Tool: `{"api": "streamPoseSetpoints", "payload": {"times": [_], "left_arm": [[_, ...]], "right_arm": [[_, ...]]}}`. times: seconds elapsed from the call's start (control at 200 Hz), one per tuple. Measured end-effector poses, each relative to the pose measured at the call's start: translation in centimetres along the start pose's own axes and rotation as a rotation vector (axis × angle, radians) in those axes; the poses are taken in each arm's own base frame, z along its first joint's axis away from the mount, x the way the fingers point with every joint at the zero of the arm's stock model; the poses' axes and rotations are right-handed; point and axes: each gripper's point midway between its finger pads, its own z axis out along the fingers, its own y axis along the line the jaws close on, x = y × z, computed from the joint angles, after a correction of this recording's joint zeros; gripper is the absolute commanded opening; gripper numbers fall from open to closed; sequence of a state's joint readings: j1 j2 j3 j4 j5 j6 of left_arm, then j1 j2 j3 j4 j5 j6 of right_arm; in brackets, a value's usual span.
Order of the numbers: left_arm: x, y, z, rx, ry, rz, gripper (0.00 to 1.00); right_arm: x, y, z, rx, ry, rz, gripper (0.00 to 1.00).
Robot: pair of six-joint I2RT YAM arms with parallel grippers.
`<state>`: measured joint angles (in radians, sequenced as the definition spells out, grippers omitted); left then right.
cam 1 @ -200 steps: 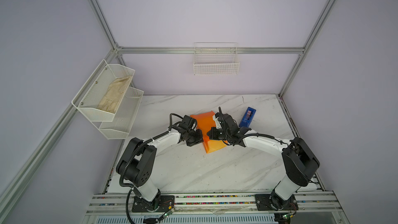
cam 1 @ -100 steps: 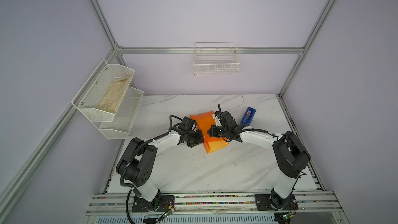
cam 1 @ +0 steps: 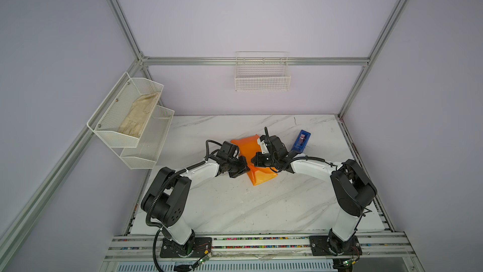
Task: Wrap a gift box in wrapping paper
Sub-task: Press the wrapping paper onto the gift box.
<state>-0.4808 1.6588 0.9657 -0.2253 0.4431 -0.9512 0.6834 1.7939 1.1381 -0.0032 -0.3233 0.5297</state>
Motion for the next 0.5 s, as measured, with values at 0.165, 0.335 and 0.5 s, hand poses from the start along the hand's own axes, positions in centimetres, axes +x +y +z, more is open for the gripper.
{"api": "streamPoseSetpoints", "payload": {"times": [0.165, 0.335, 0.5], "left_arm": [[0.0, 0.1, 0.2, 0.009, -0.007, -0.01, 0.05], [0.4, 0.9, 0.4, 0.0, -0.002, -0.022, 0.05], [0.5, 1.0, 0.5, 0.001, -0.002, -0.024, 0.05]], "right_arm": [[0.1, 0.1, 0.0, -0.005, 0.003, 0.0, 0.01], [0.0, -0.1, -0.8, 0.021, 0.0, 0.01, 0.04], [-0.9, 1.1, -4.1, 0.02, -0.051, 0.012, 0.04]]}}
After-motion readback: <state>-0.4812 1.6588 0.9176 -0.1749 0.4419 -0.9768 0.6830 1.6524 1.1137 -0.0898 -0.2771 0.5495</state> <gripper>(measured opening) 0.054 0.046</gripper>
